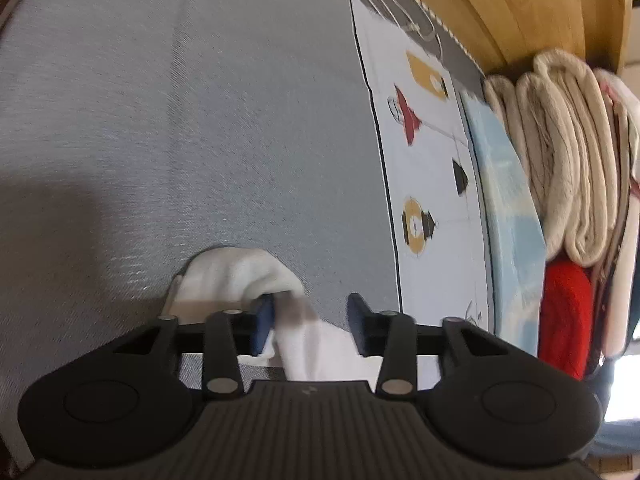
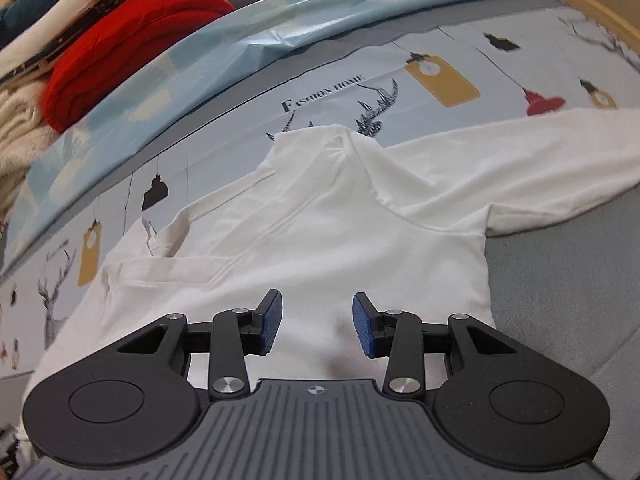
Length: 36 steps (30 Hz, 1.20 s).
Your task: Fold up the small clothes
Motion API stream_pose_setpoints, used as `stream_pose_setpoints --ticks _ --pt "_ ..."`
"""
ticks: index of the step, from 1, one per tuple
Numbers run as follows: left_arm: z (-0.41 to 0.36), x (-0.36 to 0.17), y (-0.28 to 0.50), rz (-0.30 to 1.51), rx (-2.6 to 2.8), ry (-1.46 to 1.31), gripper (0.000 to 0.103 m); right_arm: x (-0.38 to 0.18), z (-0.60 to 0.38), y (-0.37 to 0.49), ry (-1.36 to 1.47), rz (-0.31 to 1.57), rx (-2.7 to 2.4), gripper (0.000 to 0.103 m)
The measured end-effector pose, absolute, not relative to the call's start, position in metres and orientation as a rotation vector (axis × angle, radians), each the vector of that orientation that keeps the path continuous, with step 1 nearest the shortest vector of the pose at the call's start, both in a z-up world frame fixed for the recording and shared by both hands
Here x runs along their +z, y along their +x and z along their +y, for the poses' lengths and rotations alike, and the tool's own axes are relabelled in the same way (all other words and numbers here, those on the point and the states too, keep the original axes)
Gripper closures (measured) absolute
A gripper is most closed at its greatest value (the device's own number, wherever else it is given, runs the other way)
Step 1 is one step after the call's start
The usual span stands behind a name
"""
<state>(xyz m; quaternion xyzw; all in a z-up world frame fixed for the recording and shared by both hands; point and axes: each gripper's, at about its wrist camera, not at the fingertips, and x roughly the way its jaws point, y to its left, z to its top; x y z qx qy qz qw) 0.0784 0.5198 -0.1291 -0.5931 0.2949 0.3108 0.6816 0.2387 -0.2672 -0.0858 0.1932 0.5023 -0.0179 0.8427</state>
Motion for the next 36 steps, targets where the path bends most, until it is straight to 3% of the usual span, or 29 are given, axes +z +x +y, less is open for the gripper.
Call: stream_pose_setpoints --ticks 3,5,6,7,15,21,23,25,26,30,32,33,36 --pt "0.526 -0.139 0.08 0.685 0.694 -1.342 0.062 -0.089 -0.259 0.242 0.385 1.075 -0.043 0.062" --pt "0.532 -0.141 0.085 0.685 0.715 -1.349 0.074 -0.091 -0.251 0.245 0.374 1.085 -0.044 0.062" --pt "0.532 -0.137 0.095 0.698 0.726 -1.326 0.094 -0.091 -0.247 0.246 0.365 1.088 -0.041 0.062" --pt "0.532 -0.132 0.106 0.711 0.729 -1.277 0.099 -0.092 -0.243 0.247 0.356 1.09 -0.039 0.062" --pt "0.514 -0.039 0.09 0.372 0.571 -1.03 0.099 -0.092 -0.218 0.255 0.308 1.093 -0.02 0.062" --pt "0.531 -0.094 0.079 0.605 0.696 -1.1 0.098 -0.095 -0.213 0.26 0.302 1.102 -0.023 0.062" --pt "0.542 -0.108 0.075 0.632 0.726 -1.11 0.086 -0.096 -0.211 0.26 0.298 1.101 -0.019 0.062" --pt "0.551 -0.12 0.068 0.636 0.759 -1.148 0.06 -0.096 -0.209 0.26 0.296 1.104 -0.013 0.062" --pt "0.555 -0.125 0.068 0.631 0.762 -1.167 0.059 -0.096 -0.209 0.259 0.296 1.105 -0.012 0.062" --pt "0.563 -0.141 0.069 0.624 0.755 -1.176 0.06 -0.097 -0.209 0.26 0.294 1.109 -0.016 0.062" --pt "0.562 -0.138 0.079 0.638 0.759 -1.11 0.076 -0.097 -0.212 0.261 0.299 1.111 -0.02 0.062" --pt "0.56 -0.136 0.083 0.661 0.772 -1.066 0.096 -0.097 -0.213 0.261 0.3 1.11 -0.022 0.062" --pt "0.542 -0.111 0.105 0.674 0.792 -0.921 0.096 -0.096 -0.216 0.26 0.3 1.108 -0.029 0.062"
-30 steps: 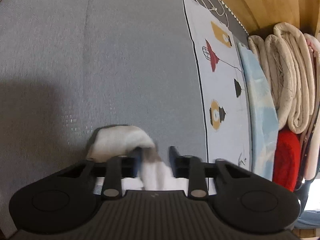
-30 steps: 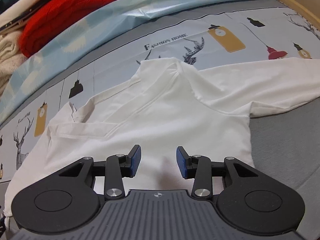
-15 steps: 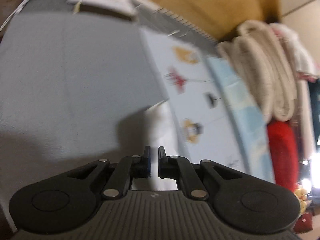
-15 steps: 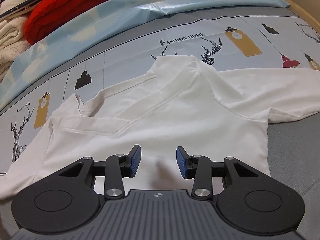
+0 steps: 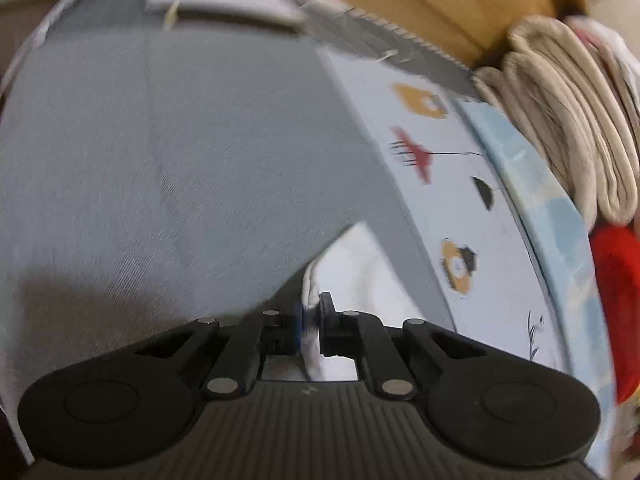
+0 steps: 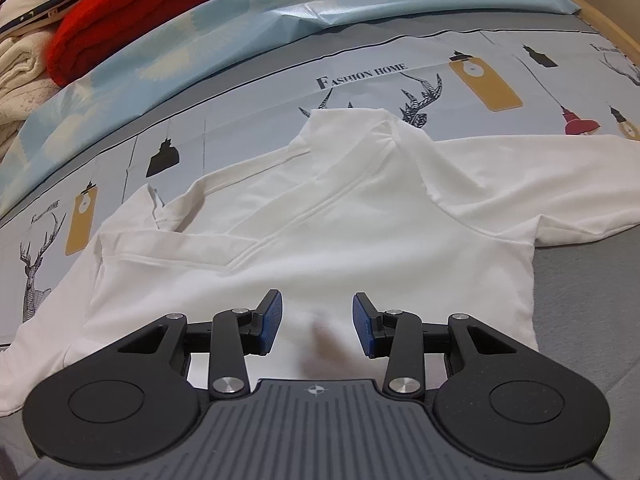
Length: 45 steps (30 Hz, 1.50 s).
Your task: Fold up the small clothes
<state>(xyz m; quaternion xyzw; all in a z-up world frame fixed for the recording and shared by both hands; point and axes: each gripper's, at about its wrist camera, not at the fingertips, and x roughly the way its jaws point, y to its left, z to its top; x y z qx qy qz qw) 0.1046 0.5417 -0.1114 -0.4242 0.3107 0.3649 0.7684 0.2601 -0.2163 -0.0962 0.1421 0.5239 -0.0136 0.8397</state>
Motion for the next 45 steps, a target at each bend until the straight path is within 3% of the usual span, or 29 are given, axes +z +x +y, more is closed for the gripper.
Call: stream_pose_setpoints --ticks 7,12,17,24,27,31,38,45 --pt "0.423 0.007 0.168 0.487 0.439 -0.72 0.096 -0.084 -0.234 0.256 0.321 1.076 -0.03 0.062" --pt "0.277 0.06 0.211 0.534 0.136 -0.645 0.096 -0.078 -0.258 0.25 0.363 1.045 -0.056 0.064" --pt "0.132 0.042 0.239 0.619 -0.125 -0.613 0.096 -0.075 -0.278 0.236 0.422 1.003 -0.047 0.095" --pt "-0.014 -0.01 0.275 0.796 -0.346 -0.613 0.096 -0.082 -0.3 0.218 0.484 1.008 -0.032 0.095" --pt "-0.052 -0.034 0.287 0.941 -0.516 -0.618 0.09 -0.086 -0.31 0.22 0.522 1.013 -0.02 0.094" --pt "-0.034 -0.038 0.293 0.931 -0.425 -0.567 0.087 -0.095 -0.312 0.227 0.536 1.025 -0.004 0.089" --pt "0.072 -0.031 0.306 0.889 0.002 -0.433 0.087 -0.13 -0.288 0.24 0.533 1.106 0.027 0.079" --pt "0.156 -0.031 0.299 0.942 0.212 -0.447 0.087 -0.161 -0.252 0.245 0.353 1.204 0.006 0.078"
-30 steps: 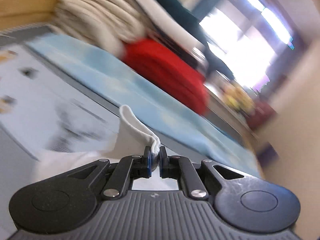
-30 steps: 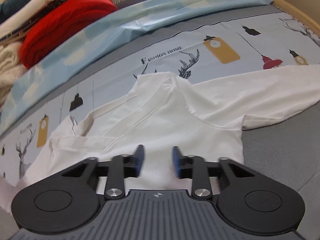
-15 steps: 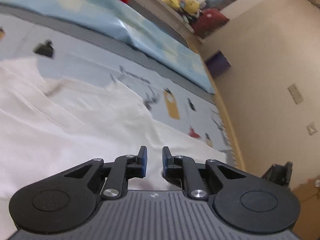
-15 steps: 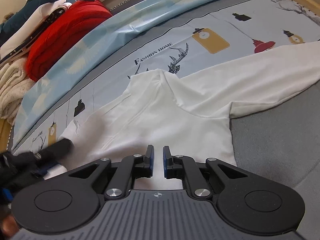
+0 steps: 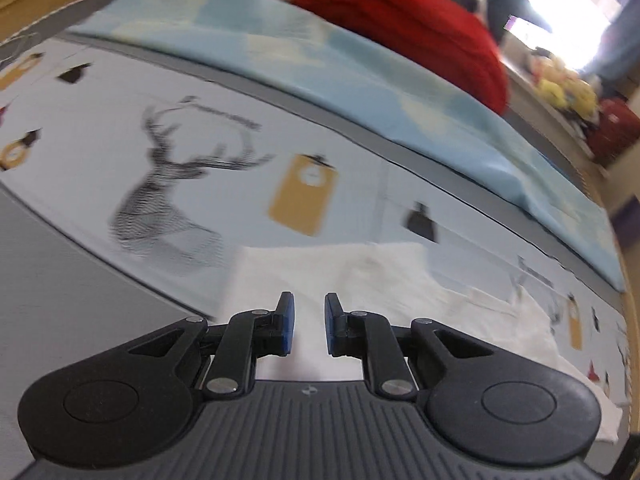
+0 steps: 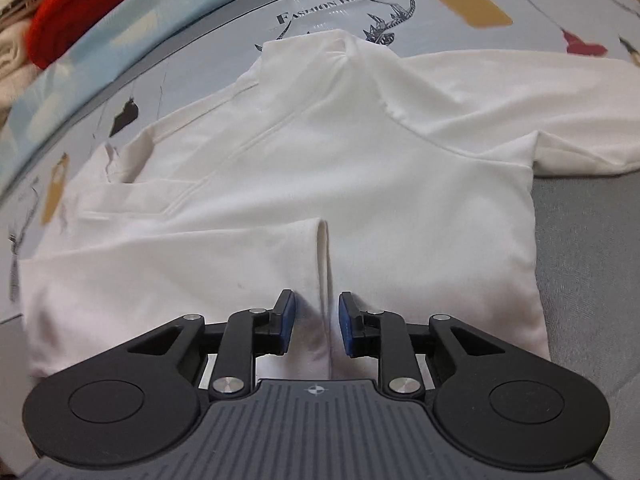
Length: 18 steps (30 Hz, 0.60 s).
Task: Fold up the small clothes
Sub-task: 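Lower the shirt sleeve onto the bed and open the left gripper, then grasp the shirt side edge with the right gripper and lift it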
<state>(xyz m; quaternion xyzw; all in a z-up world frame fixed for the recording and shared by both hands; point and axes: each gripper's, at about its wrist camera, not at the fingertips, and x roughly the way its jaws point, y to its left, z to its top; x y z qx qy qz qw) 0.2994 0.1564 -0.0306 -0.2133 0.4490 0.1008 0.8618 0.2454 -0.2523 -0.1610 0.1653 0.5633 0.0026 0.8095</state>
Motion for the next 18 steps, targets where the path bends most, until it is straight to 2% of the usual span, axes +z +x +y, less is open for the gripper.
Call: stream_pose_setpoints --ticks 8,11,18 --pt "0.175 -0.032 0.303 0.99 0.246 -0.428 0.087 -0.16 -0.243 0.248 0.257 1.171 -0.004 0.078" --pt "0.171 -0.033 0.305 0.999 0.239 -0.409 0.082 -0.16 -0.241 0.249 0.233 1.167 0.003 0.078" --pt "0.169 -0.038 0.309 1.008 0.241 -0.401 0.082 -0.155 -0.247 0.249 0.211 1.136 -0.055 0.079"
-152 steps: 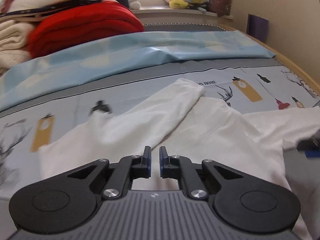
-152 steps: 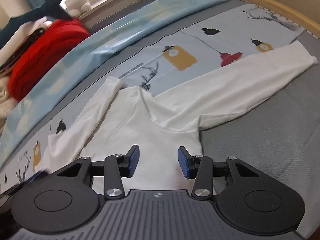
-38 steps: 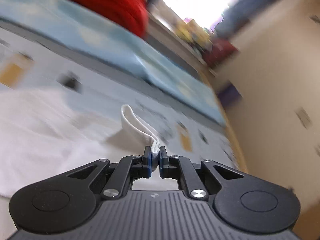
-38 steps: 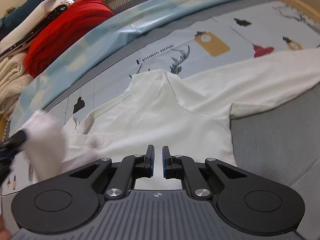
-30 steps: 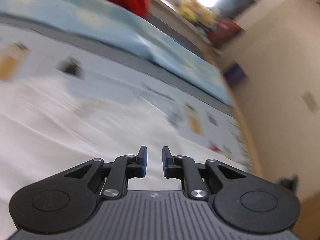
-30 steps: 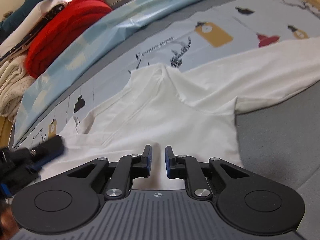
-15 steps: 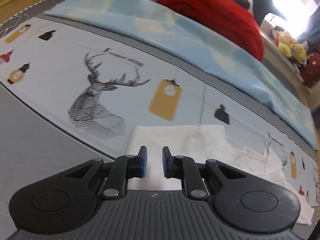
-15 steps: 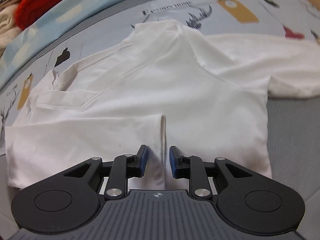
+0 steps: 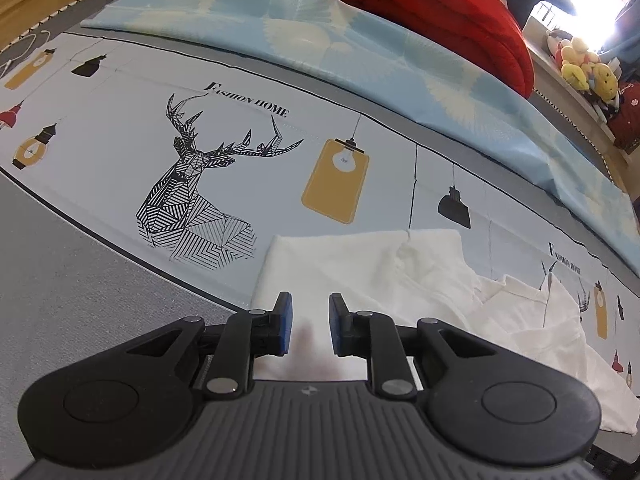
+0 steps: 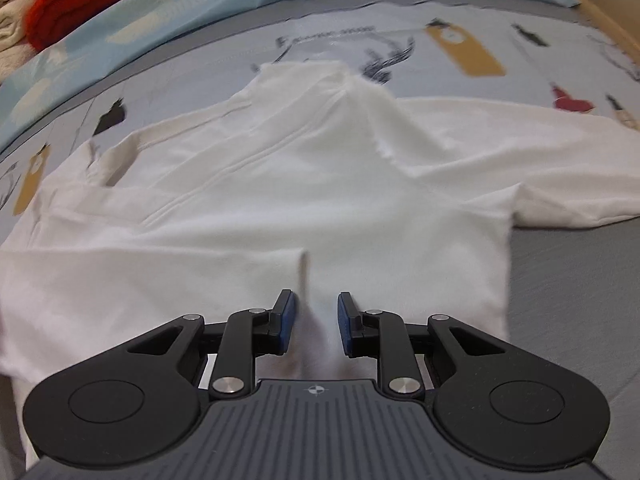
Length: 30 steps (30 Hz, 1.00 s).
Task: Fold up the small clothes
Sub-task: 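Grasp the shirt side edge with the right gripper and lift it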
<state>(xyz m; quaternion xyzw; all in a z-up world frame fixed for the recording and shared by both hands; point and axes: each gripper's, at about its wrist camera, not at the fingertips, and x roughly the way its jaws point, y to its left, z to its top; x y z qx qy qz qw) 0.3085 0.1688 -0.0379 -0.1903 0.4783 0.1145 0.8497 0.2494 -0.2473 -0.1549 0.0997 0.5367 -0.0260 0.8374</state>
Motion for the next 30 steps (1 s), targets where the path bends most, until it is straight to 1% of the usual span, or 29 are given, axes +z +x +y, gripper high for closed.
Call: stream_pose_setpoints --ticks 4,9,10,13,16,21,23,25,26,27,28,29,30 --pt "0.169 -0.038 0.309 1.01 0.244 -0.395 0.082 -0.163 -0.248 0.252 0.198 1.167 -0.031 0.077" --pt "0.169 -0.04 0.311 1.015 0.255 -0.399 0.08 -0.159 -0.235 0.251 0.179 1.153 0.042 0.078" --pt "0.169 -0.041 0.311 1.015 0.254 -0.4 0.08 -0.158 -0.232 0.251 0.178 1.154 0.062 0.08" --pt "0.169 -0.041 0.312 1.015 0.256 -0.401 0.08 -0.154 -0.221 0.249 0.091 1.117 0.092 0.103" --pt "0.169 -0.042 0.313 1.011 0.265 -0.408 0.08 -0.143 -0.225 0.25 0.152 1.057 0.143 0.103" --pt "0.169 -0.043 0.315 1.01 0.274 -0.418 0.08 -0.099 -0.246 0.248 0.219 0.808 0.131 0.103" --pt "0.167 -0.043 0.316 1.013 0.268 -0.416 0.08 -0.091 -0.265 0.252 0.258 0.78 0.095 0.103" --pt "0.165 -0.044 0.317 1.013 0.262 -0.414 0.08 -0.1 -0.282 0.26 0.307 0.862 0.054 0.103" --pt "0.164 -0.043 0.317 1.013 0.261 -0.412 0.08 -0.11 -0.288 0.263 0.334 0.926 0.05 0.099" --pt "0.163 -0.043 0.318 1.013 0.26 -0.411 0.08 -0.12 -0.29 0.266 0.363 0.987 0.063 0.099" --pt "0.162 -0.043 0.319 1.013 0.259 -0.411 0.08 -0.13 -0.29 0.267 0.389 1.047 0.094 0.096" --pt "0.162 -0.044 0.319 1.013 0.26 -0.412 0.08 -0.14 -0.289 0.268 0.406 1.1 0.123 0.088" --pt "0.161 -0.044 0.32 1.015 0.26 -0.411 0.08 -0.147 -0.285 0.267 0.406 1.131 0.136 0.084"
